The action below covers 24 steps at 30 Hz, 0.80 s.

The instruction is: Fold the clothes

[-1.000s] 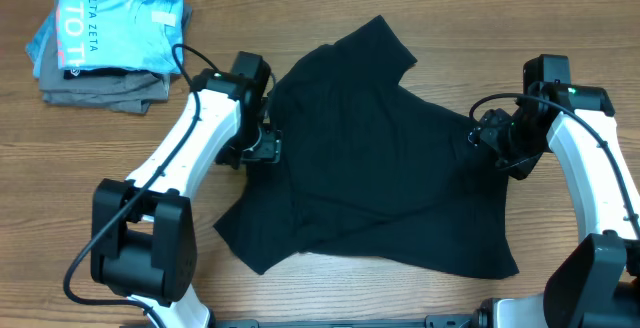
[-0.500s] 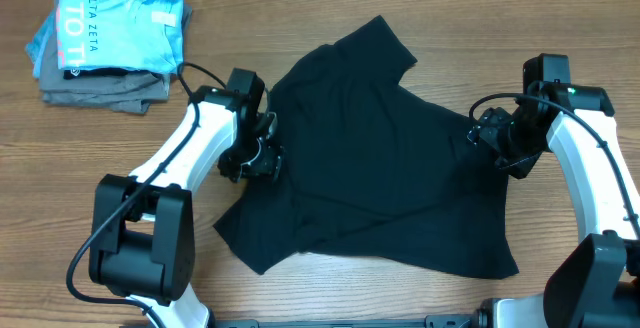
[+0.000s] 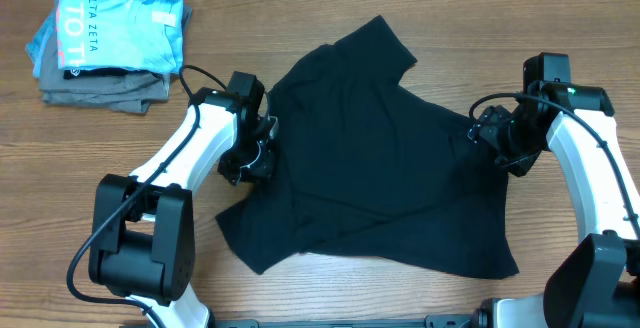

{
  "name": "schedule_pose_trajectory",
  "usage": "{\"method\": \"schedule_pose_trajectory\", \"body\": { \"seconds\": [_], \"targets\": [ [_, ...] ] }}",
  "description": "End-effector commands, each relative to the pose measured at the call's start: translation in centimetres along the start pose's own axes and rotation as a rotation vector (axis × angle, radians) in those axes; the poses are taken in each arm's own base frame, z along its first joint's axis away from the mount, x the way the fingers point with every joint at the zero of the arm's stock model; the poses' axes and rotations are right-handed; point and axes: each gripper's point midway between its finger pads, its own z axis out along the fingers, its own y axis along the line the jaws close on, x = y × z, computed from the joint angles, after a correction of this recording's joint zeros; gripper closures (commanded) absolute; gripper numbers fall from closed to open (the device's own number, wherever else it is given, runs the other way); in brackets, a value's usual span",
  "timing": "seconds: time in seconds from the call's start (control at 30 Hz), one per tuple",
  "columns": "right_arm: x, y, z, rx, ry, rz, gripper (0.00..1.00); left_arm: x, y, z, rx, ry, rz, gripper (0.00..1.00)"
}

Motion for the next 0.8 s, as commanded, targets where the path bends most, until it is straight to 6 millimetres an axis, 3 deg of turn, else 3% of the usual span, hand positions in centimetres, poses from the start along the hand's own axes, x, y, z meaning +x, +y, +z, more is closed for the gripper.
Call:
{"method": "schedule_pose_trajectory", "body": {
  "seconds": [0.0, 0.13, 0.33, 0.37, 0.43, 0.47, 0.5, 0.53, 0.77],
  "targets": [
    [-0.2, 0.3, 0.1, -0.008, -0.01, -0.011, 0.33, 1.4, 2.4, -0.7, -0.127, 0.048, -0.103, 0.96],
    [-0.4, 0.4, 0.2, -0.012, -0.016, -0.016, 0.33, 3.3, 5.6, -3.2, -0.254, 0.061, -0.33, 0.96],
    [-0.5, 0.4, 0.3, -0.011, -0.013, -0.015, 0.33, 5.4, 8.5, -7.3, -0.242, -0.008, -0.5, 0.96],
    [-0.5, 0.4, 0.4, -0.011, -0.011, -0.016, 0.32, 5.6, 8.5, -7.8, -0.213, -0.017, -0.52, 0.82],
    [-0.3, 0.6, 0.7, -0.01, -0.002, -0.019, 0.32, 6.1, 8.1, -8.3, -0.15, -0.016, -0.513, 0.64],
    [-0.3, 0.6, 0.8, -0.009, 0.001, -0.022, 0.32, 6.2, 8.1, -8.4, -0.138, -0.014, -0.515, 0.46],
    [-0.2, 0.8, 0.9, -0.009, 0.002, -0.027, 0.29, 6.3, 8.1, -8.5, -0.135, -0.013, -0.521, 0.04],
    [-0.2, 0.9, 1.0, -0.009, 0.004, -0.031, 0.28, 6.3, 8.1, -8.5, -0.133, -0.013, -0.521, 0.0],
    [1.5, 3.7, 1.8, -0.028, 0.023, -0.125, 0.31, 4.3, 6.9, -8.4, -0.039, -0.077, -0.509, 0.0]
  ]
}}
